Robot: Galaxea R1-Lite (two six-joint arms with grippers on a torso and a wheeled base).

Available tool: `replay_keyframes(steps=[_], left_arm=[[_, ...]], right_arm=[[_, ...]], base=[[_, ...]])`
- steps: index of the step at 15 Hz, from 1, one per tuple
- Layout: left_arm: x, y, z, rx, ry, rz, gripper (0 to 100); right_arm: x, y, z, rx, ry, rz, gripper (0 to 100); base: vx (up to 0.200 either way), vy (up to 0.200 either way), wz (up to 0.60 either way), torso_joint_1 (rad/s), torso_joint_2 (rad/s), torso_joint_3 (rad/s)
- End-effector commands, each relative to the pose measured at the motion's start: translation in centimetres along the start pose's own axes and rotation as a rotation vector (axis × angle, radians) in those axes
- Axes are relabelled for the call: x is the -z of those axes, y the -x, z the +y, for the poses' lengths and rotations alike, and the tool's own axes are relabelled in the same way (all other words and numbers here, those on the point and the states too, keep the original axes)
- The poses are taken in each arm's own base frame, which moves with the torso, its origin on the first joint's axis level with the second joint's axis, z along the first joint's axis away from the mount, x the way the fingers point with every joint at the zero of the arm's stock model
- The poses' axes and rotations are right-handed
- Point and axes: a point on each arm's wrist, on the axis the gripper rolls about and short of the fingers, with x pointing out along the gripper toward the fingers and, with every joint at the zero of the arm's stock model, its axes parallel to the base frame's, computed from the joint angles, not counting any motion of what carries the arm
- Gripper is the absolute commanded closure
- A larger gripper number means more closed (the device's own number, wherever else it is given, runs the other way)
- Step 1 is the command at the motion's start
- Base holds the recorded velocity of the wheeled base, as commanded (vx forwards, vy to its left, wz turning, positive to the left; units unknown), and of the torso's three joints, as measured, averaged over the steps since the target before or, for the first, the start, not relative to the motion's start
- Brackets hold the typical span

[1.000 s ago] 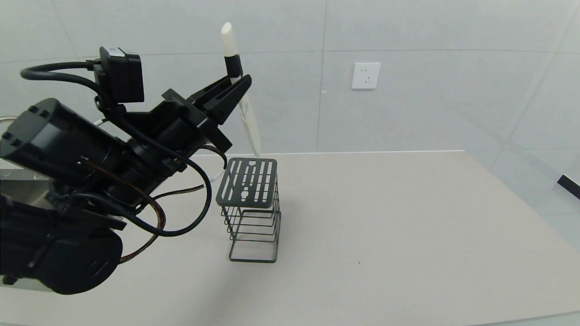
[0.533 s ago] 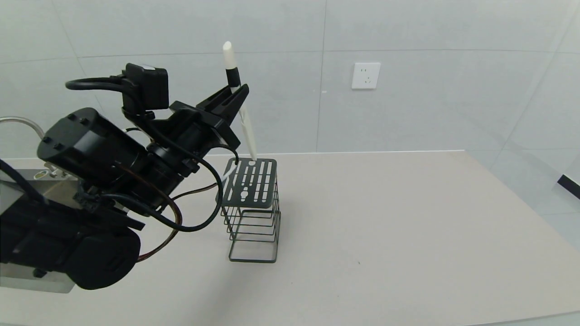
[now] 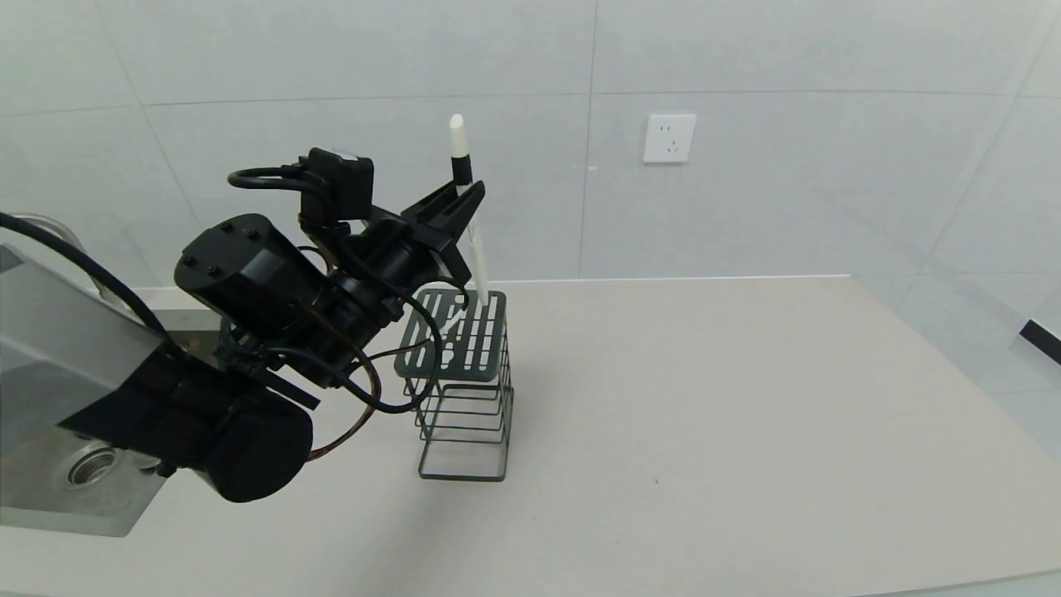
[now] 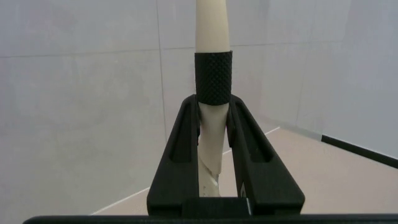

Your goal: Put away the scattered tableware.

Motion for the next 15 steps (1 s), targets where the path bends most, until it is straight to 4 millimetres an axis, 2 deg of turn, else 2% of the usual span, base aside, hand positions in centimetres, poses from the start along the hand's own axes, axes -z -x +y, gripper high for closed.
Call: replay_keyframes(steps=[1,9,15], left_arm=[[1.5,-0.4,0.0,0.017,0.002,0.026,100],[1.4,-0.5,0.1,0.016,0.001,0.022,100],[2.4,-0.5,0.4,0.032,0.004,0.045,100]], right_arm=[[0.9,-0.1,0.1,-0.023,-0.022,0.07,0],[0.9,-0.1,0.1,-0.026,-0.023,0.068,0],[0.9,-0.1,0.1,-0.026,-0.022,0.067,0]], base=[[0.0,0.0,0.0,0.0,0.0,0.0],[0.0,0.0,0.0,0.0,0.0,0.0],[0.0,0.0,0.0,0.0,0.0,0.0]])
